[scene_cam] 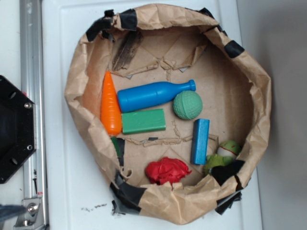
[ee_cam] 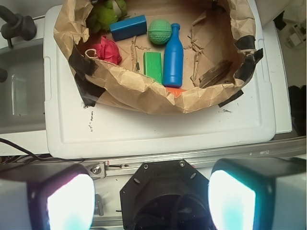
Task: Grab the red paper.
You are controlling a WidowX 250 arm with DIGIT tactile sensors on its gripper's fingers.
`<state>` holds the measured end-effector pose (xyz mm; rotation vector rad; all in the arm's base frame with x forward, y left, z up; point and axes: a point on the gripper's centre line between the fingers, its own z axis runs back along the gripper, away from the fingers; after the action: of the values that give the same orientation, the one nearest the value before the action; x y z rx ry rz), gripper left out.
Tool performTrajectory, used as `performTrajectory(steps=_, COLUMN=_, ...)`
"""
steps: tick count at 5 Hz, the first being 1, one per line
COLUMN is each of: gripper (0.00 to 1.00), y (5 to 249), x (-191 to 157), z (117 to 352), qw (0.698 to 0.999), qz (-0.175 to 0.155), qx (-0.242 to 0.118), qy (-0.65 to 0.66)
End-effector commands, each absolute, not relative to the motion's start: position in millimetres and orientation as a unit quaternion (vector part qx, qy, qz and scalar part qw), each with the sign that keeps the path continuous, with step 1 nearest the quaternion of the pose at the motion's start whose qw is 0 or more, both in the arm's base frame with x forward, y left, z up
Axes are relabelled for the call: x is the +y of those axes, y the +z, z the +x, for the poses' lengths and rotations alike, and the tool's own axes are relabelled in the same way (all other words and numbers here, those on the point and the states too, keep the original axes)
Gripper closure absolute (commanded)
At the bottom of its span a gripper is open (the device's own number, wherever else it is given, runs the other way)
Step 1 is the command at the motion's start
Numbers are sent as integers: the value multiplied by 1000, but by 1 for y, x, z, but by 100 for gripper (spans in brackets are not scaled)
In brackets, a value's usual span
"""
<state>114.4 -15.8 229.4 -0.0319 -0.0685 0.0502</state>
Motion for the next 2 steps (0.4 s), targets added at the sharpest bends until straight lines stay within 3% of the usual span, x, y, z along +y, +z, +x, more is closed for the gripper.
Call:
performTrajectory(steps=1, gripper=0, y=173, x=-14, z=195, qw=982, qz=-59, qx=2, qy=179)
performTrajectory(steps=2, gripper=0, y=161, x=-7, z=197, qw=976, qz=-69, qx=-11, qy=205)
